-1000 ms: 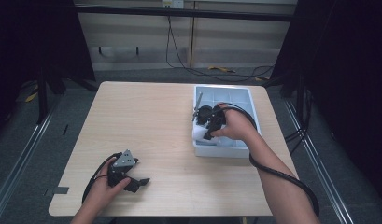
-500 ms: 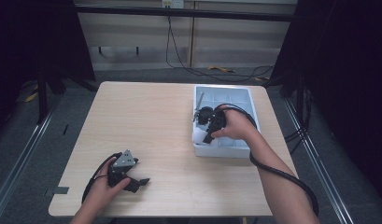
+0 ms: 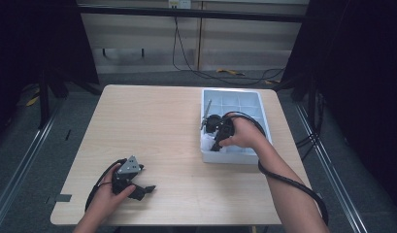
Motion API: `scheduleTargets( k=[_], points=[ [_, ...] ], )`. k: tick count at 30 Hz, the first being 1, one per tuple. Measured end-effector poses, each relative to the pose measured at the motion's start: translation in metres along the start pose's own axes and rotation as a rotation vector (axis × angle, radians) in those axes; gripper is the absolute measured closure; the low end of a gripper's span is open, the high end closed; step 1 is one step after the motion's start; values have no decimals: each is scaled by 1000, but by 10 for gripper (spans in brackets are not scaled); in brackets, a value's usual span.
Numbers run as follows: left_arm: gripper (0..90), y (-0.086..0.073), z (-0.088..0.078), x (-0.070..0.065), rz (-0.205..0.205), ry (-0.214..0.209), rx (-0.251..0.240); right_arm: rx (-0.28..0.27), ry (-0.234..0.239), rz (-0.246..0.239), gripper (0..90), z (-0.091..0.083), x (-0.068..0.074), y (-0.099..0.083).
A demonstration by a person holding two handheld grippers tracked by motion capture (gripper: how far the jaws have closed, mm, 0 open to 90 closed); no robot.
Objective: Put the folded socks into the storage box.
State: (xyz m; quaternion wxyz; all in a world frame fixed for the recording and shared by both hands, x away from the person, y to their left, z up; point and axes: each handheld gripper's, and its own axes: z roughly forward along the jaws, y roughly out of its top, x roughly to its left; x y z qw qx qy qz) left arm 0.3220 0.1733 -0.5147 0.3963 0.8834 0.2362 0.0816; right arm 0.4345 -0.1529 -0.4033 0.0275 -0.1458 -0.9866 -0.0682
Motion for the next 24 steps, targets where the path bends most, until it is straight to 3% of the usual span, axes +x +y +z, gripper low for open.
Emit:
scheduleTargets(
  k=[17, 24],
  points=[
    [103, 0, 0, 0, 0, 2, -1, 7, -2, 8, 641, -9, -1, 3],
    [103, 0, 0, 0, 1, -1, 3, -11, -14, 14, 514, -18, 1, 3]
  ],
)
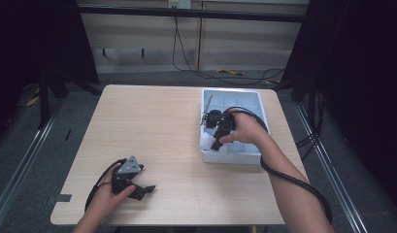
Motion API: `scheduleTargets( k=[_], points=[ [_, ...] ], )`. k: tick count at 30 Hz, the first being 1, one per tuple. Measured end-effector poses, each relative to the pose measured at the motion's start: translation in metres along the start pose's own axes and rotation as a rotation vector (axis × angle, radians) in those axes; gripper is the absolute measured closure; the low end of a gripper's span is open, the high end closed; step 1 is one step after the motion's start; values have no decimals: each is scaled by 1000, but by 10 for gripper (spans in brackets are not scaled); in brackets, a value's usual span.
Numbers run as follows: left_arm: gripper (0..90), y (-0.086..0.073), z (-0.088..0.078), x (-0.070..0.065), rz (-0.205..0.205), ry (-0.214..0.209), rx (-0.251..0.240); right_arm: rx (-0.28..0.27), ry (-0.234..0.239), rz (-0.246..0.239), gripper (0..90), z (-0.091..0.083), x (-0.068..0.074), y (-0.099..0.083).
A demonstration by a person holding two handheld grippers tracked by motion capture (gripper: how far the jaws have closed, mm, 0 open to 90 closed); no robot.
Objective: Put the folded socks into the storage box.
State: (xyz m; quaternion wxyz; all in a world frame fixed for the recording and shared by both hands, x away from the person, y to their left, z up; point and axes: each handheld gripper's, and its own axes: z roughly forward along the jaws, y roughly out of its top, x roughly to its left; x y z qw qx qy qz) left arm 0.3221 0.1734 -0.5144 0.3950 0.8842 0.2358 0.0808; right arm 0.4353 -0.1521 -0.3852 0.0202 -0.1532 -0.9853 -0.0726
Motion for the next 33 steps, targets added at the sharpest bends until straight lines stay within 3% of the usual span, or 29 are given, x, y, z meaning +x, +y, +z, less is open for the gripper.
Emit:
scheduleTargets(
  k=[8, 15, 20, 25, 33],
  points=[
    [103, 0, 0, 0, 0, 1, 0, -20, -19, 13, 423, -13, 3, 0],
    [103, 0, 0, 0, 0, 0, 0, -28, -36, 20, 404, -28, 4, 1],
    [103, 0, 0, 0, 0, 0, 0, -24, -36, 39, 491, -36, 2, 1],
    [103, 0, 0, 0, 0, 0, 0, -25, -31, 53, 636, -42, 0, 1],
    [103, 0, 0, 0, 0, 0, 0, 27, -24, 57, 804, -47, 1, 6]
  ],
)
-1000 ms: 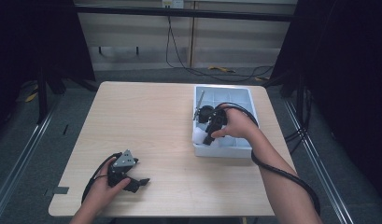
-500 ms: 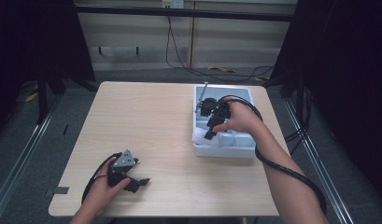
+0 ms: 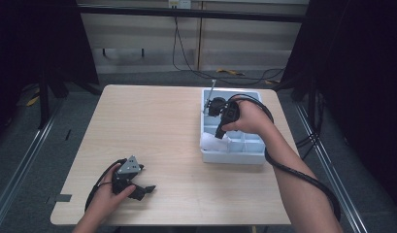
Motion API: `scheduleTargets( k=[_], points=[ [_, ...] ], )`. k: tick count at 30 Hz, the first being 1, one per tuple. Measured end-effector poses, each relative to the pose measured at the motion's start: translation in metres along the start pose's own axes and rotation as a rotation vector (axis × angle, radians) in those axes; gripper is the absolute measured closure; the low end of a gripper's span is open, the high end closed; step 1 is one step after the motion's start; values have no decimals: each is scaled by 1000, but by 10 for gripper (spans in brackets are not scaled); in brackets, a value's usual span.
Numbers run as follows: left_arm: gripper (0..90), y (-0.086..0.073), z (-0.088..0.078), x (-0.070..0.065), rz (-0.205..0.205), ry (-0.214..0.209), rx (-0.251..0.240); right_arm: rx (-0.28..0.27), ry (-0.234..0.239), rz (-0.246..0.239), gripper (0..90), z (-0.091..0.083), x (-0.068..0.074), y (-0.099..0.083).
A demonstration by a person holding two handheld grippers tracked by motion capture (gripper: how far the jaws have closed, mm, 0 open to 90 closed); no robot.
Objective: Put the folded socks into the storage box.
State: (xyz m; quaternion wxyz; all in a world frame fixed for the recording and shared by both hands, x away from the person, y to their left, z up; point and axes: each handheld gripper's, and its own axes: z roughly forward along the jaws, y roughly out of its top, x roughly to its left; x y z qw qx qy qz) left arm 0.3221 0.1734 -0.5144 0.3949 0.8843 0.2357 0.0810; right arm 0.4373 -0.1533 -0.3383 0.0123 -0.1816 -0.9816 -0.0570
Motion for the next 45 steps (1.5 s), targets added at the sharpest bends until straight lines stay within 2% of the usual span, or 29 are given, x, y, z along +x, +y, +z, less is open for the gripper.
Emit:
scheduleTargets(
  k=[4, 8, 15, 21, 29, 36, 45],
  points=[
    [103, 0, 0, 0, 0, 0, 0, 14, -4, -12, 900, -1, 2, 2],
    [103, 0, 0, 0, 0, 0, 0, 18, -10, -35, 900, 1, 3, 2],
    [103, 0, 0, 0, 0, 0, 0, 26, -7, -33, 900, 4, 2, 3],
    [103, 0, 0, 0, 0, 0, 0, 37, -7, -50, 900, 10, 4, 8],
    [103, 0, 0, 0, 0, -1, -1, 77, -11, -64, 900, 19, 4, 13],
    [103, 0, 0, 0, 1, -2, -1, 99, 1, -59, 900, 34, 3, 13],
    [103, 0, 0, 0, 2, -3, -1, 87, 5, -46, 900, 46, 1, 11]
  ],
)
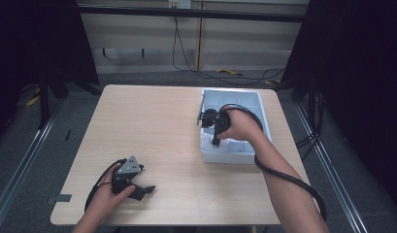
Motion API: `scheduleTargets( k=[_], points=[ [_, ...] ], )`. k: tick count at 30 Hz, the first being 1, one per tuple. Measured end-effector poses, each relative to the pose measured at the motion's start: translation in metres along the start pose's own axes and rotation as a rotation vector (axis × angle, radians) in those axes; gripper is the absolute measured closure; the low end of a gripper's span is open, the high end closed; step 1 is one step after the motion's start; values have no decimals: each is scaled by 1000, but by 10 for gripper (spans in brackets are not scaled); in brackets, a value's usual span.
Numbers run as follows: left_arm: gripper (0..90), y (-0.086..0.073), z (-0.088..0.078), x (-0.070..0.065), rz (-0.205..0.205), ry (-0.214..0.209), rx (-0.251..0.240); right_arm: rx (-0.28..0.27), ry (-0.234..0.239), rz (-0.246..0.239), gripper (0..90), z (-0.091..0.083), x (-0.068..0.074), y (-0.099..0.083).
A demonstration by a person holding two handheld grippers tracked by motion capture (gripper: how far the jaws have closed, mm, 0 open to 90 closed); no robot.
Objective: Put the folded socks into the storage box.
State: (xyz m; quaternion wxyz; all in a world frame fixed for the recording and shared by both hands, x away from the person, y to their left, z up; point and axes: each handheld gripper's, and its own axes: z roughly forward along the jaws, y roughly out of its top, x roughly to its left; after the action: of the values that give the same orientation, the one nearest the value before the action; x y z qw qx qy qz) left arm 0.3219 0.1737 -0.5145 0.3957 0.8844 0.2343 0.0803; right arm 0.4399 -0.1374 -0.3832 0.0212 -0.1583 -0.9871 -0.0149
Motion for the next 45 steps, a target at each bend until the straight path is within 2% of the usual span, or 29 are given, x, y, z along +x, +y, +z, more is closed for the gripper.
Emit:
scheduleTargets(
  k=[12, 18, 22, 45],
  points=[
    [103, 0, 0, 0, 2, 0, 1, 16, 19, 6, 900, 20, -3, 2],
    [103, 0, 0, 0, 3, 0, -3, 46, 43, -13, 900, 45, -1, 3],
    [103, 0, 0, 0, 3, -1, -3, 13, 72, 3, 900, 54, -4, -2],
    [103, 0, 0, 0, 4, -1, -4, 3, 82, 11, 900, 57, -5, -5]
  ],
)
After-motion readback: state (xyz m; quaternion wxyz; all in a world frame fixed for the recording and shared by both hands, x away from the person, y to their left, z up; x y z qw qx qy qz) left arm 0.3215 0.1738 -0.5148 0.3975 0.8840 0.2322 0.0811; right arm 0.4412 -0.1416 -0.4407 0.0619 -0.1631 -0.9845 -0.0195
